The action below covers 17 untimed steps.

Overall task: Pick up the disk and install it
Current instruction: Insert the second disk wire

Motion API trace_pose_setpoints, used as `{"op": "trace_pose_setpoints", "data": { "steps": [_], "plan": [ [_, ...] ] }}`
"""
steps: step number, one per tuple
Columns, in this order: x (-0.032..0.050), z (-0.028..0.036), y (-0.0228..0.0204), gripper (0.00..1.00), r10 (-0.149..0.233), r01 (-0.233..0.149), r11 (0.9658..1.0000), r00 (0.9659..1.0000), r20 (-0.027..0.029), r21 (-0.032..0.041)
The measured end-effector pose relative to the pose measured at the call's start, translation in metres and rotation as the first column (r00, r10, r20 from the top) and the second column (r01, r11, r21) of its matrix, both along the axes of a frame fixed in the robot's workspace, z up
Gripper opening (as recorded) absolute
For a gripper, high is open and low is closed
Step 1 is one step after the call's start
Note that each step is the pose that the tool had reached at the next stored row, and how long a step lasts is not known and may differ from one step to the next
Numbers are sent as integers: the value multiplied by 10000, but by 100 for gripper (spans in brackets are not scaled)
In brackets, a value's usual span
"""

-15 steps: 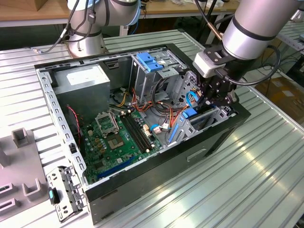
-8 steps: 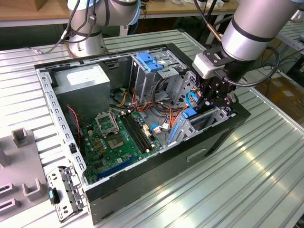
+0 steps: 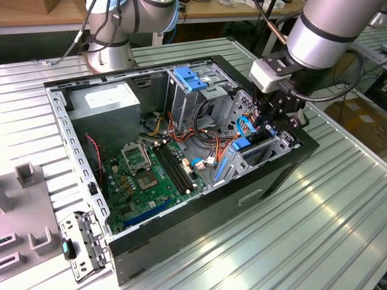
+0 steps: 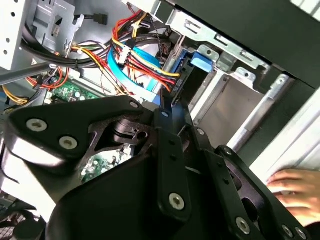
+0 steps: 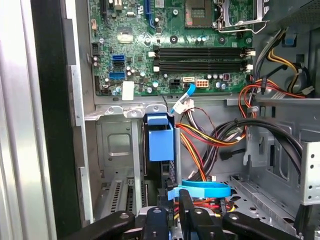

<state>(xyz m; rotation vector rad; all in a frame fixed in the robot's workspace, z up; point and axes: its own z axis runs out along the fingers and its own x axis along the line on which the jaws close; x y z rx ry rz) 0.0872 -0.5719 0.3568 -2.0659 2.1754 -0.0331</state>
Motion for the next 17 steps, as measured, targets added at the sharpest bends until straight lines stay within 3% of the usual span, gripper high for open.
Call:
{"op": "trace_pose_setpoints", "data": {
  "steps": [2, 6, 8, 17],
  "plan": [
    [0, 62, 3, 24, 0, 0, 10000, 10000, 0, -50],
    [0, 63, 4, 22, 0, 0, 10000, 10000, 0, -56],
    [0, 64, 4, 11, 0, 0, 10000, 10000, 0, -58],
    [0, 71, 9, 11, 0, 0, 10000, 10000, 0, -80]
  ]
}}
